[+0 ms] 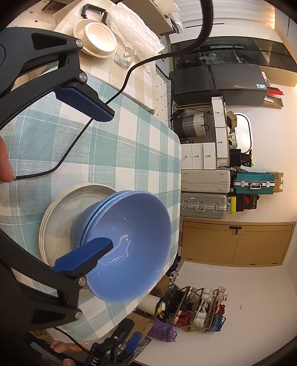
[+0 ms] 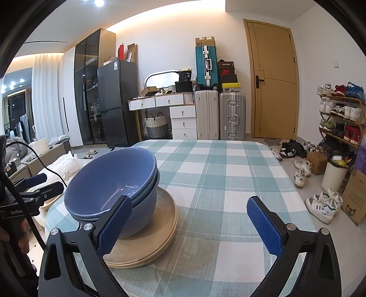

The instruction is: Organize plates and bowls

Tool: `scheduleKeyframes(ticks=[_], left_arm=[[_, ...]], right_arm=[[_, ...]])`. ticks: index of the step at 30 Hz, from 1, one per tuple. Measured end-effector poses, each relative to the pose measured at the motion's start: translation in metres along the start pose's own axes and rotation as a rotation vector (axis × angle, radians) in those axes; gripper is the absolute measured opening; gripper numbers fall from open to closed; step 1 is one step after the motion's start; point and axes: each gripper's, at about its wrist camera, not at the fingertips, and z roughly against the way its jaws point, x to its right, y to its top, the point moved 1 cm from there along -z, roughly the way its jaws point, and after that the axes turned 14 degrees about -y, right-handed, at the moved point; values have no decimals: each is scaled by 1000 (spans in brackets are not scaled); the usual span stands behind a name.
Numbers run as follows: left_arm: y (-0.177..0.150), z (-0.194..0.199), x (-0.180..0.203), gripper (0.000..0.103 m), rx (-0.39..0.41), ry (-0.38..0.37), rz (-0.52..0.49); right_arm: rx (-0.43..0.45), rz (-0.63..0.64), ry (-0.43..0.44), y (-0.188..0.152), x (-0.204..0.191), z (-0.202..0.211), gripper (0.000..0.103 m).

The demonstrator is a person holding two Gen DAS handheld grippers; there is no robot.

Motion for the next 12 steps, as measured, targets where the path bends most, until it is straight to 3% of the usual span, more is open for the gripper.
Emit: scheduleKeyframes(ticks=[12], left_arm=[[-4, 2, -3, 101, 6, -15, 11]], right_arm=[[-7, -4, 3, -1, 3, 0, 102]])
